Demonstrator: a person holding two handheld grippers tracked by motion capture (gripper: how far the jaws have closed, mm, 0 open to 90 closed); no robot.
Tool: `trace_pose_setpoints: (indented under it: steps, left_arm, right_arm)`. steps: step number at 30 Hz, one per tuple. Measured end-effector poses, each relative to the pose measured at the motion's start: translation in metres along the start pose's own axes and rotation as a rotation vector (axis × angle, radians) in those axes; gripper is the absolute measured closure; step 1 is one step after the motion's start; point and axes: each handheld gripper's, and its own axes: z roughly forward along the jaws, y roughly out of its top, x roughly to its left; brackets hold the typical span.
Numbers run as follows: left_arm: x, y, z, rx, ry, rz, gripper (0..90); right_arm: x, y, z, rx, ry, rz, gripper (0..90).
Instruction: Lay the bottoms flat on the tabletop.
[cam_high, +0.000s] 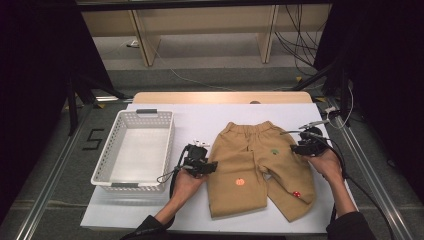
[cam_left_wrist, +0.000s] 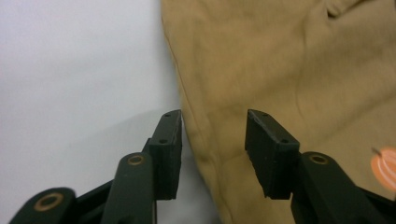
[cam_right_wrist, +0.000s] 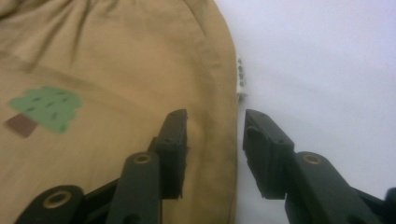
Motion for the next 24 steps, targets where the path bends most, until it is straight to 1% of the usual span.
trace_pose_setpoints:
  steps: [2,3,4,5,6,7,8,9,10,11,12,13,14,17,18,19,21,22,23,24]
  left_arm:
    - [0.001,-0.002,0.0,0.006,-0.007,-0.007,56.3]
    - [0.001,-0.002,0.0,0.009,-0.008,-0.006,56.3]
    - [0.002,-0.002,0.0,0.007,-0.001,-0.009,58.6]
    - [0.003,-0.001,0.001,0.007,-0.004,-0.013,63.9]
    - [0.004,0.0,0.002,0.009,-0.014,-0.02,69.5]
    - [0.004,0.0,0.003,0.004,-0.018,-0.026,75.1]
    - [0.005,0.0,0.004,0.003,-0.025,-0.021,79.9]
    - [0.004,0.0,0.005,-0.003,-0.023,-0.009,82.7]
    - [0.004,0.0,0.006,-0.013,-0.014,-0.004,84.2]
    - [0.004,0.001,0.007,-0.018,-0.009,-0.004,85.6]
    - [0.005,0.002,0.007,-0.021,-0.004,-0.004,86.2]
    - [0.005,0.003,0.007,-0.028,0.007,0.0,86.2]
    - [0.008,0.006,0.008,-0.04,0.03,0.002,86.3]
    - [0.011,0.008,0.008,-0.046,0.041,-0.002,86.3]
    - [0.013,0.01,0.007,-0.052,0.047,-0.009,86.3]
    - [0.013,0.01,0.007,-0.052,0.047,-0.009,86.3]
    - [0.013,0.011,0.005,-0.064,0.064,0.002,86.3]
    - [0.013,0.014,0.003,-0.073,0.084,0.01,86.2]
    - [0.013,0.014,0.003,-0.073,0.084,0.01,86.2]
    - [0.014,0.016,0.003,-0.083,0.097,0.001,86.2]
  right_arm:
    - [-0.002,-0.004,-0.003,0.001,0.037,0.022,53.8]
    - [-0.002,-0.004,-0.003,0.001,0.037,0.022,53.8]
    - [-0.002,-0.006,-0.004,0.014,0.05,0.026,52.3]
    - [-0.002,-0.008,-0.004,0.028,0.055,0.025,52.4]
    - [-0.002,-0.01,-0.003,0.035,0.047,0.02,52.8]
    - [-0.002,-0.011,-0.002,0.048,0.05,0.022,54.9]
    - [-0.002,-0.012,0.0,0.055,0.054,0.021,58.2]
    - [-0.001,-0.013,0.002,0.064,0.047,0.019,63.2]
    - [0.0,-0.013,0.004,0.066,0.044,0.008,70.2]
    - [0.0,-0.013,0.005,0.066,0.052,0.003,75.5]
    - [0.002,-0.012,0.005,0.061,0.059,-0.015,81.2]
    - [0.002,-0.012,0.005,0.061,0.059,-0.015,81.2]
    - [0.004,-0.01,0.007,0.057,0.063,-0.027,83.4]
    - [0.004,-0.009,0.008,0.049,0.058,-0.03,84.4]
    - [0.004,-0.006,0.01,0.032,0.05,-0.025,84.7]
    - [0.004,-0.006,0.01,0.032,0.05,-0.025,84.7]
    - [0.003,-0.002,0.012,0.016,0.037,-0.018,84.7]
    - [0.003,0.002,0.015,0.004,0.026,-0.012,84.7]
    - [0.003,0.002,0.015,0.004,0.026,-0.012,84.7]
    - [0.003,0.005,0.016,-0.012,0.013,-0.006,84.6]
